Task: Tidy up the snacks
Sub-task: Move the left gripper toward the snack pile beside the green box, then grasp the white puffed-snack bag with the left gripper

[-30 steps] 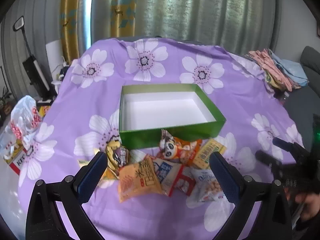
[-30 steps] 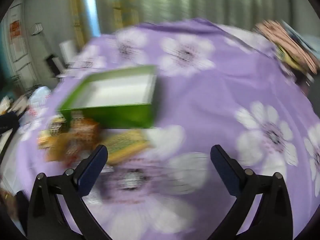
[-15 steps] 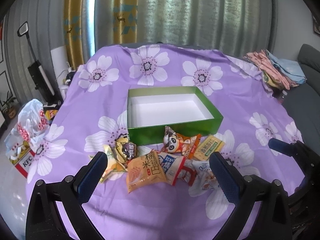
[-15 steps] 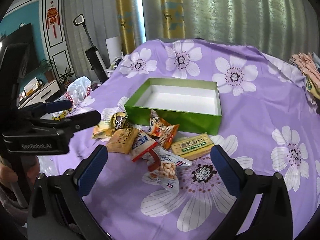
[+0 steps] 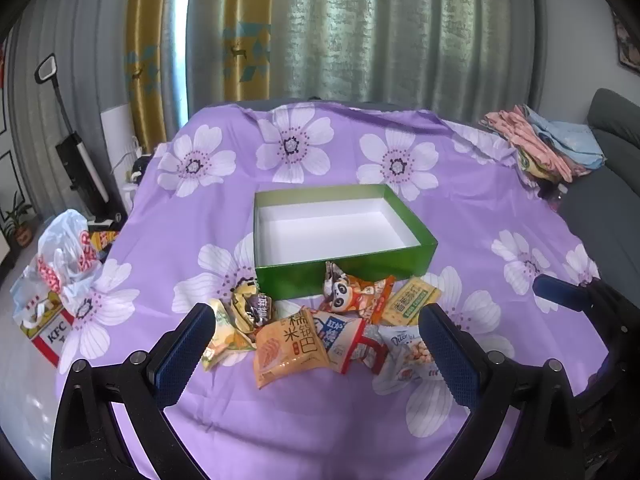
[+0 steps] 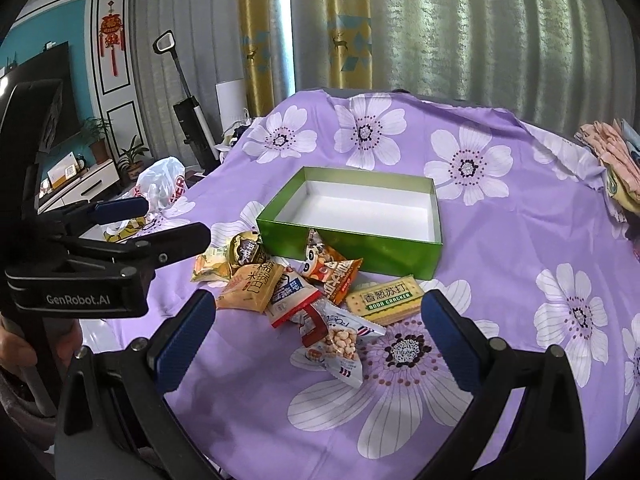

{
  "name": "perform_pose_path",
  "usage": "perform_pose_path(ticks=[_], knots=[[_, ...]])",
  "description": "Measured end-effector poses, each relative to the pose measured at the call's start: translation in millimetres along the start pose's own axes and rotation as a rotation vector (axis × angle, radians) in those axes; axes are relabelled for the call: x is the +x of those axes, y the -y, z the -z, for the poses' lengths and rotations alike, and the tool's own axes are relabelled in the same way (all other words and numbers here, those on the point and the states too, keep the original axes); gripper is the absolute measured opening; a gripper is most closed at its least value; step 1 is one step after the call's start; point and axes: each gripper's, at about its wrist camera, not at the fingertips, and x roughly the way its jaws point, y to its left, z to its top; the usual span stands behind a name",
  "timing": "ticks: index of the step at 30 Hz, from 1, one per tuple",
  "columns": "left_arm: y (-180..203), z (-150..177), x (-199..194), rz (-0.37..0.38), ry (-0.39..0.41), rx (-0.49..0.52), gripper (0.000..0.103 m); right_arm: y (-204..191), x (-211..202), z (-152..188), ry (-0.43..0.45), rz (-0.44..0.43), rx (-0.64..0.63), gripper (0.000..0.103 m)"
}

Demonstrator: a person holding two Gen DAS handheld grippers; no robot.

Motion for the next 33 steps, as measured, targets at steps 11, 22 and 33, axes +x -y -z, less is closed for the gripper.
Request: perform_pose_path(ticks=[11,22,33], knots=[[5,2,6,0.05,-0.023,0.012,0.101,-1,-1,2,0.012,-0.03,0.011,0.103],[9,19,39,0.237,-0.169,-0.033,0.101,24,6,24,-0.024,-0.061,0.072,0.103],[18,47,82,0.372,-0.32,-0.097,0.101,49,46,68,-0.159,-0.128,0.179,0.103]])
